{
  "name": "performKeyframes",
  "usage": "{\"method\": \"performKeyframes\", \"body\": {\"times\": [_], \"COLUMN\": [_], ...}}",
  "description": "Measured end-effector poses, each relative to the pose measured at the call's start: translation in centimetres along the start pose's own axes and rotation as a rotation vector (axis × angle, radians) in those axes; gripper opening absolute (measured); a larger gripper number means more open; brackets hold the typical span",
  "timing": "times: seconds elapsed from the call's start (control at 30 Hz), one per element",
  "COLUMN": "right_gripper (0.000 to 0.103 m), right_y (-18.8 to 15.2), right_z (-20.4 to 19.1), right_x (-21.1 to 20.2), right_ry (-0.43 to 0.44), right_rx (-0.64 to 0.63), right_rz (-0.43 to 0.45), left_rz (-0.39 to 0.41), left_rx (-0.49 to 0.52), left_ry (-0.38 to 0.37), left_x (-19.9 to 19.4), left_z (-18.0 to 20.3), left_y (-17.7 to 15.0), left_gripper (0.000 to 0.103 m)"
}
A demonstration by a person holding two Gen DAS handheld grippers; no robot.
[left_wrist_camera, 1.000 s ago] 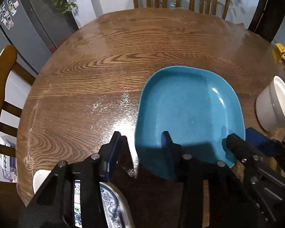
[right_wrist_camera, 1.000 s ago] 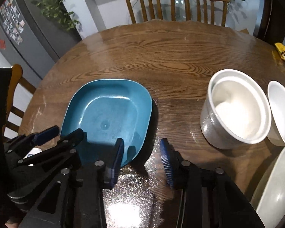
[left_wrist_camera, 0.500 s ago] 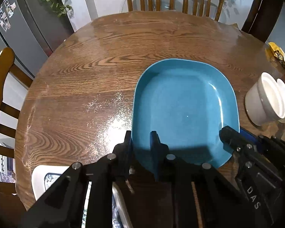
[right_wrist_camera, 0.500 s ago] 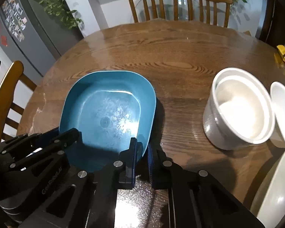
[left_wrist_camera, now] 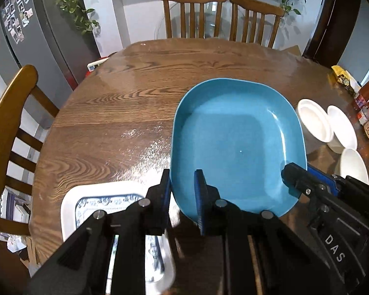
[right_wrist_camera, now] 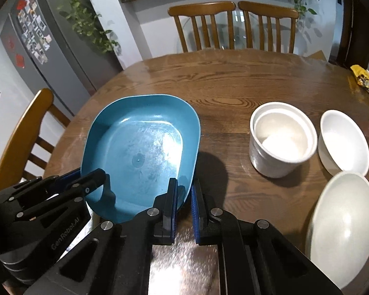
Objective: Organize plates and bowls
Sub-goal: 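Lift the teal dish with both grippers and carry it over the stacked plates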
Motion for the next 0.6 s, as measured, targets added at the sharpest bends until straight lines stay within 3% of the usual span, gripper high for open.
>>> {"method": "performKeyframes", "body": {"times": [0.6], "right_gripper": [0.012], "right_y": [-1.8], "right_z": [-1.6], "right_x": [-7.4], "right_ry": [0.071], "right_rx": [-0.015], "right_rz": [0.082], "left_rz": [0.097], "left_rx": [-0.011], "left_ry": [-0.002], "left_x": [-7.5], "left_z": [-0.1], "left_y": [-1.4], "left_gripper": [0.016]}}
Point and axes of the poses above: each gripper's, at about its wrist camera, not at the fingertips, and x roughly the way its jaws point, z to its right, y to its top, the point moved 7 cm from there along x, roughly the way its jaws point, and after that the axes turned 9 degrees about z, right-handed, at the moved point
